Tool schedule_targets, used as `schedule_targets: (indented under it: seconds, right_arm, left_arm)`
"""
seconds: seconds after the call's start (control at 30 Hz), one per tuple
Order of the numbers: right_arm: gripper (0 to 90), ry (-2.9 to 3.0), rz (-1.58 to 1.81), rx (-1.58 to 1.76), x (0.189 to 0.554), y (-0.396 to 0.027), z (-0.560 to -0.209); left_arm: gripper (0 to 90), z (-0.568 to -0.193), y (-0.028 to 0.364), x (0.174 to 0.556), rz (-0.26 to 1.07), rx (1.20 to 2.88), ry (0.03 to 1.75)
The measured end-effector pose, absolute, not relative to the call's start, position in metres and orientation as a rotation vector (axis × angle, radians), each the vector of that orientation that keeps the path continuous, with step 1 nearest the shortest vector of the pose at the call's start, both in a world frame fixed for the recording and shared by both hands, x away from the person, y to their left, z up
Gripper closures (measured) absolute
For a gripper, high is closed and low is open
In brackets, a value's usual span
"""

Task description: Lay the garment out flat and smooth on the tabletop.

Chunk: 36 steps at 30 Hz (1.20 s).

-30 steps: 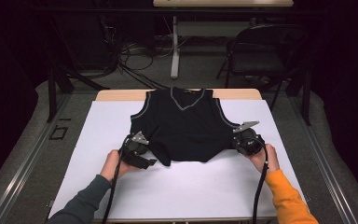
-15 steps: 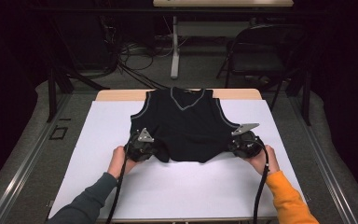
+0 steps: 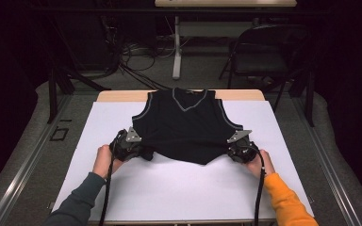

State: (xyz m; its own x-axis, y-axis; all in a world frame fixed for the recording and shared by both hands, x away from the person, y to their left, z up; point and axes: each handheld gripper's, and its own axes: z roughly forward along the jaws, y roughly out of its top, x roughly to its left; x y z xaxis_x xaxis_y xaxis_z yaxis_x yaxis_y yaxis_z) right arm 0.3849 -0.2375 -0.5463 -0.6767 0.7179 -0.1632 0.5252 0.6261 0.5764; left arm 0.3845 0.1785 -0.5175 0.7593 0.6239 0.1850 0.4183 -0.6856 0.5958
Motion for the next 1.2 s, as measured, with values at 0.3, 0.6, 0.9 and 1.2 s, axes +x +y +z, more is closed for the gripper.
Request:
schedule_targets:
  seconds: [0.3, 0.6, 0.9, 1.2]
  right_arm:
    - [88.3, 2.455, 0.682, 0.932, 0.354, -0.246, -0.487]
    - [83.9, 2.404, 0.639, 0.985, 0.354, -0.25, -0.448]
    - [63.2, 2.423, 0.564, 1.033, 0.395, -0.234, -0.508]
    - [40.0, 2.616, 0.718, 0.841, 0.359, -0.208, -0.497]
  left_arm:
    - [83.1, -0.497, 0.183, 0.367, 0.493, 2.402, 0.714]
    - [79.5, -0.479, 0.182, 0.369, 0.4, 2.466, 0.682]
    - [48.0, -0.5, 0.185, 0.377, 0.345, 2.492, 0.767]
    - [36.2, -0.513, 0.175, 0.361, 0.311, 2.527, 0.735]
